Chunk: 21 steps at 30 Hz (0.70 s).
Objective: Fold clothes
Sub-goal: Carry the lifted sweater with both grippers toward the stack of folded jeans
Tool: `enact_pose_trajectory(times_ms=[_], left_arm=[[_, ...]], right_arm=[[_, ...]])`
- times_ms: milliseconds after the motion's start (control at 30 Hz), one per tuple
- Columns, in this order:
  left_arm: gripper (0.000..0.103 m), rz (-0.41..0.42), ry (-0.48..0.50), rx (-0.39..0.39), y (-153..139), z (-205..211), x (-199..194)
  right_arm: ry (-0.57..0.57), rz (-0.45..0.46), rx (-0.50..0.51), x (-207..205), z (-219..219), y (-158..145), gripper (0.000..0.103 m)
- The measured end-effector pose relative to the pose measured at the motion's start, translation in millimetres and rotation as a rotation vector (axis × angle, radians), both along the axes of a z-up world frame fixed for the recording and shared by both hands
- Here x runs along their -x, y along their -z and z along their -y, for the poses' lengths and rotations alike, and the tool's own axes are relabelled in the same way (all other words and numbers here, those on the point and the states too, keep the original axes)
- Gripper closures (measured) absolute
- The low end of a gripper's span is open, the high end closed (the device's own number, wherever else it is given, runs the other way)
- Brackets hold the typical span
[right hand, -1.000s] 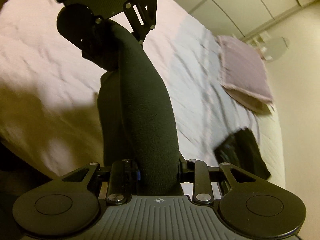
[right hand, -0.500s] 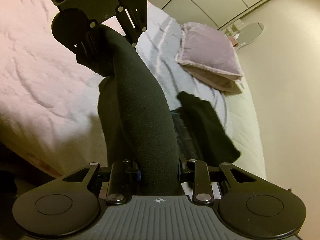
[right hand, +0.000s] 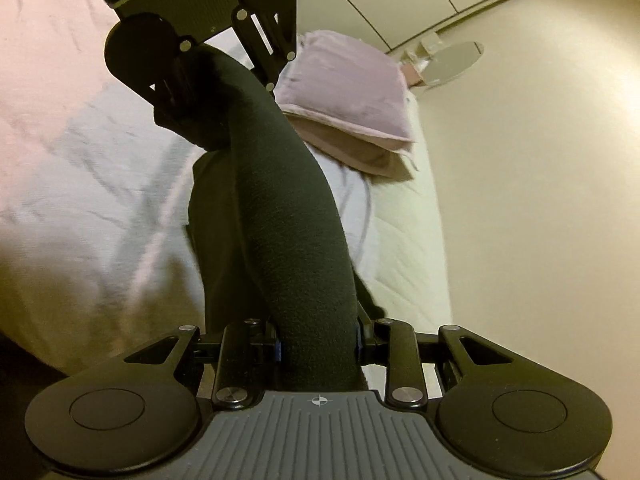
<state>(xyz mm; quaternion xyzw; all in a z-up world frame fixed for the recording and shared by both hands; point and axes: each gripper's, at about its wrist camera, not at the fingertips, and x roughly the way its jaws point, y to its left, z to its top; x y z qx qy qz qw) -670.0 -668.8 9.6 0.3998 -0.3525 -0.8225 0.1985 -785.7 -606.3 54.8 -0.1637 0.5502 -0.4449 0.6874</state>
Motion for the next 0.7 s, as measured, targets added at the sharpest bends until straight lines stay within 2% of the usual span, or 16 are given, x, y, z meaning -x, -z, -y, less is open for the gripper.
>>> enact_pose_trajectory(times_ms=[167,267,433,533,567,633,700], left_arm=[[0.089,-0.022,-0.03,0.077,-25,56,29],[0.089,-0.024,-0.073,0.133,-38,100,58],[0.089,-0.049,-0.162,0.237,-48,163,106],[0.09,-0.03,-0.193,0.223,-13,184,130],[0.09,-0.021,-0.202,0.214,0,191,138],[0.088,0.049,-0.214,0.122,56,198,148],[0.086,0.147,-0.234,0.038,124,198,158]], right_arm=[[-0.032,-0.004,0.059,23,61,-23,0.074],[-0.079,-0.017,0.123,39,115,-36,0.074],[-0.152,-0.062,0.292,65,195,-45,0.074],[-0.161,-0.036,0.348,83,222,-27,0.073],[-0.163,-0.017,0.325,89,229,-12,0.073],[-0.171,0.013,0.217,98,236,39,0.072],[-0.177,0.04,0.091,106,242,97,0.072]])
